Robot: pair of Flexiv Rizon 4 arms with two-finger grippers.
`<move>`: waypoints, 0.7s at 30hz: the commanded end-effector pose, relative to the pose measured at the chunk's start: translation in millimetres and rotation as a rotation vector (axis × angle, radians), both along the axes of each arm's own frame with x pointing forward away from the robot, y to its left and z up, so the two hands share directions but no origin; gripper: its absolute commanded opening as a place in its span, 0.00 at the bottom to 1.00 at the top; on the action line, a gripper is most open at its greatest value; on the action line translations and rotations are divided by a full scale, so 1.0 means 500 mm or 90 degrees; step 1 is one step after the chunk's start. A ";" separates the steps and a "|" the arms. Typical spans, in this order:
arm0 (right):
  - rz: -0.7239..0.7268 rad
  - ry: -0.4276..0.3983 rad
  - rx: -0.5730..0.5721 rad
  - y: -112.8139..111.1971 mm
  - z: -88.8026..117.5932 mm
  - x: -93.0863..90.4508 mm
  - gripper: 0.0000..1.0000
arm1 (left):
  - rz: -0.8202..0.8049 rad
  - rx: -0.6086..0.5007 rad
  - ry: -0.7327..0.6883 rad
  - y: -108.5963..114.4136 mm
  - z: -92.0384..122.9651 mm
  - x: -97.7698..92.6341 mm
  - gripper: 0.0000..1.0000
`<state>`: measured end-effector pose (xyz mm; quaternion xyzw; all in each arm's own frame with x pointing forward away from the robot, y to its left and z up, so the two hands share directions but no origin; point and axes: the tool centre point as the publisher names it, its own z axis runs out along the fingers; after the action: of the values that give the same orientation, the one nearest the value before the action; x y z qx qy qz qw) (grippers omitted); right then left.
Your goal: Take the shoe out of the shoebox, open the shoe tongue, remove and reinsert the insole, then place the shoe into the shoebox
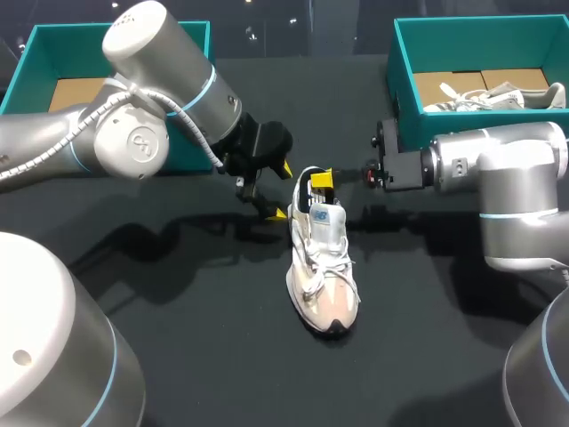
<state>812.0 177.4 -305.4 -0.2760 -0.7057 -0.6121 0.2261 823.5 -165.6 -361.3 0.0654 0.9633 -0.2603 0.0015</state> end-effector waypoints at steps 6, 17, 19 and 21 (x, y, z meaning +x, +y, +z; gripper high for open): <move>0.008 0.056 0.000 0.005 -0.060 -0.027 0.00 | -0.001 0.001 0.000 -0.001 0.000 0.001 1.00; -0.003 0.020 -0.023 0.003 -0.018 -0.041 0.37 | -0.001 0.001 0.000 -0.001 0.000 0.001 1.00; -0.005 0.008 -0.028 -0.001 -0.009 -0.035 0.38 | -0.001 0.001 0.000 -0.001 0.000 0.001 1.00; -0.008 0.000 -0.033 -0.006 -0.002 -0.029 0.38 | -0.001 0.001 0.000 -0.001 0.000 0.001 1.00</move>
<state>800.8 179.3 -316.3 -0.2795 -0.7148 -0.6010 0.2231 823.5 -165.6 -361.3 0.0655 0.9633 -0.2603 0.0015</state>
